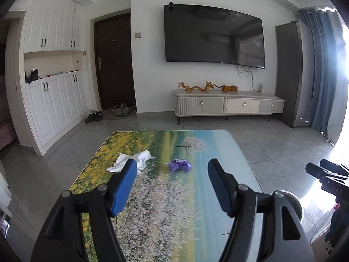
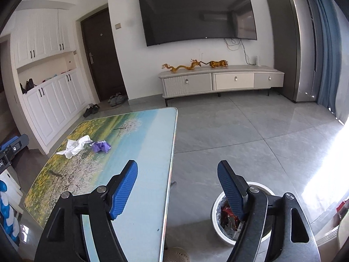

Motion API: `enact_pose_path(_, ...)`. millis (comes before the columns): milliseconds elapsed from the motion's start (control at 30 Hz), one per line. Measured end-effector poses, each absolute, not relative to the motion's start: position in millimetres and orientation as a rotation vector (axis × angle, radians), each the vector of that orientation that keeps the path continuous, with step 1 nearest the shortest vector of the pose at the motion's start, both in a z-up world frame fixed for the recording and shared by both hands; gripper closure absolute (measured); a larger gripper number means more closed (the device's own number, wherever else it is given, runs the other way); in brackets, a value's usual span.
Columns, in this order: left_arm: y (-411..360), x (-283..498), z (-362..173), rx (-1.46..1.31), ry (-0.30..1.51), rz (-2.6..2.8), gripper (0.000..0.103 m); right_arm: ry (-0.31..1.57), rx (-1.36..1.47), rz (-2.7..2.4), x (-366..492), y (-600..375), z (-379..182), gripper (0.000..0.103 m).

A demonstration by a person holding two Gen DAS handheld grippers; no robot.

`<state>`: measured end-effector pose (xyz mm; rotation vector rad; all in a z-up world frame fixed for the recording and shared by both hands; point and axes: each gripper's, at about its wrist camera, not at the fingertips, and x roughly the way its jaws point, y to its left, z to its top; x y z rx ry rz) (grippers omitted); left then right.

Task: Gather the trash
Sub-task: 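Return both open tools to the table toward the tissue and purple bag, then grasp the white tissue with the left gripper while the right grasps the purple bag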

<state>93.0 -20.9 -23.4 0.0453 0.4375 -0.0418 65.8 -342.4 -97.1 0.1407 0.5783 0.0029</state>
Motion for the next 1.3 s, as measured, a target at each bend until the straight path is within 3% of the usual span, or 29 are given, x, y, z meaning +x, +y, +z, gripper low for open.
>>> enact_pose_path(567, 64.5, 100.5, -51.2, -0.062, 0.483, 0.006, 0.031, 0.581, 0.002, 0.078, 90.2, -251.6, -67.2, 0.023)
enact_pose_path(1033, 138.6, 205.4, -105.2, -0.119, 0.655, -0.096, 0.022, 0.723, -0.045, 0.263, 203.1, -189.8, -128.4, 0.023)
enact_pose_path(1300, 134.1, 297.8, -134.2, -0.033, 0.759, -0.175, 0.022, 0.806, -0.034, 0.357, 278.6, -157.3, -174.2, 0.023)
